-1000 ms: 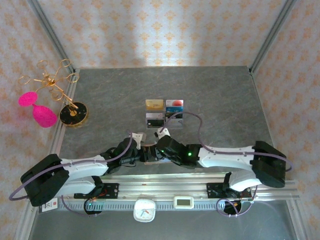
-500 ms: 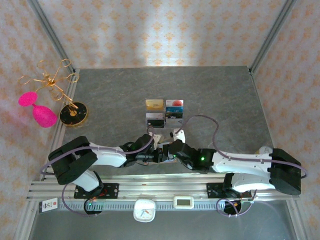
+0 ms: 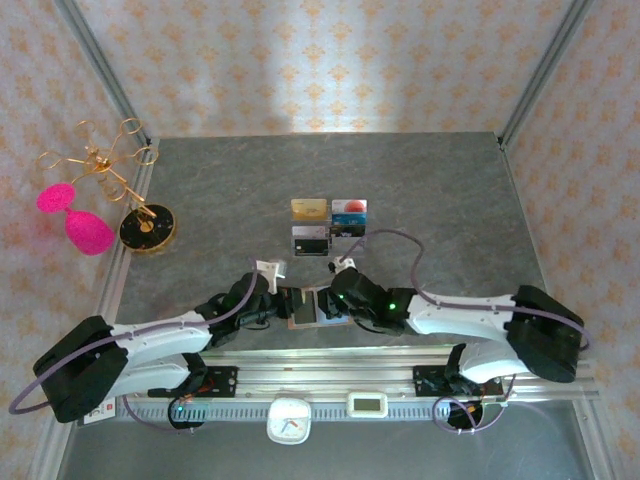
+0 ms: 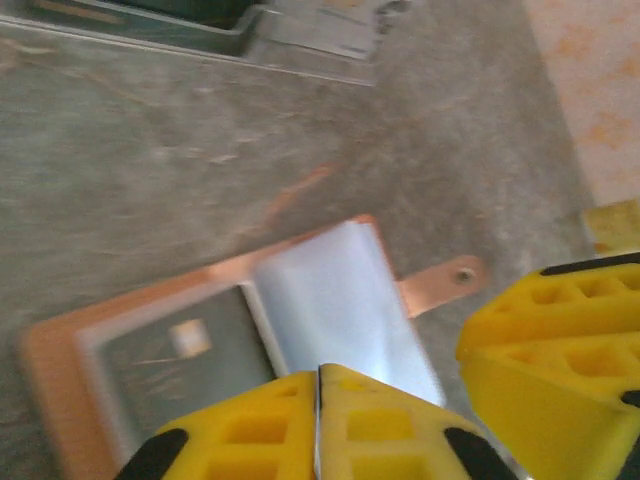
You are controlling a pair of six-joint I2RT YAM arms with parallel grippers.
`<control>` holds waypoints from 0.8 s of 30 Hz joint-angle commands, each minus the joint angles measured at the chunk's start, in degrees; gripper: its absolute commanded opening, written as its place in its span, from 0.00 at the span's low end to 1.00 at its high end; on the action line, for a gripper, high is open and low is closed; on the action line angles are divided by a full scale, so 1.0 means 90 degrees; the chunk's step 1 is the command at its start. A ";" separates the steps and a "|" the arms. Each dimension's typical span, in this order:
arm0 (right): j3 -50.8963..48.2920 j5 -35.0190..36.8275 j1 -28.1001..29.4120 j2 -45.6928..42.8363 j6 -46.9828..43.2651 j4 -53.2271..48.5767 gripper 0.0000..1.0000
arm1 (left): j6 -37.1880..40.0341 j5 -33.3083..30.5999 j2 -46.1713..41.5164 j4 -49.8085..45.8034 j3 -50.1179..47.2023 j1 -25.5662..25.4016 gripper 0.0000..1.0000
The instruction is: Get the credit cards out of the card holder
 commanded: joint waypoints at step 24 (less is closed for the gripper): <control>0.0299 -0.1484 -0.0627 0.1526 0.0786 0.0557 0.17 | 0.0310 -0.0174 0.0570 -0.0206 -0.0418 0.0150 0.01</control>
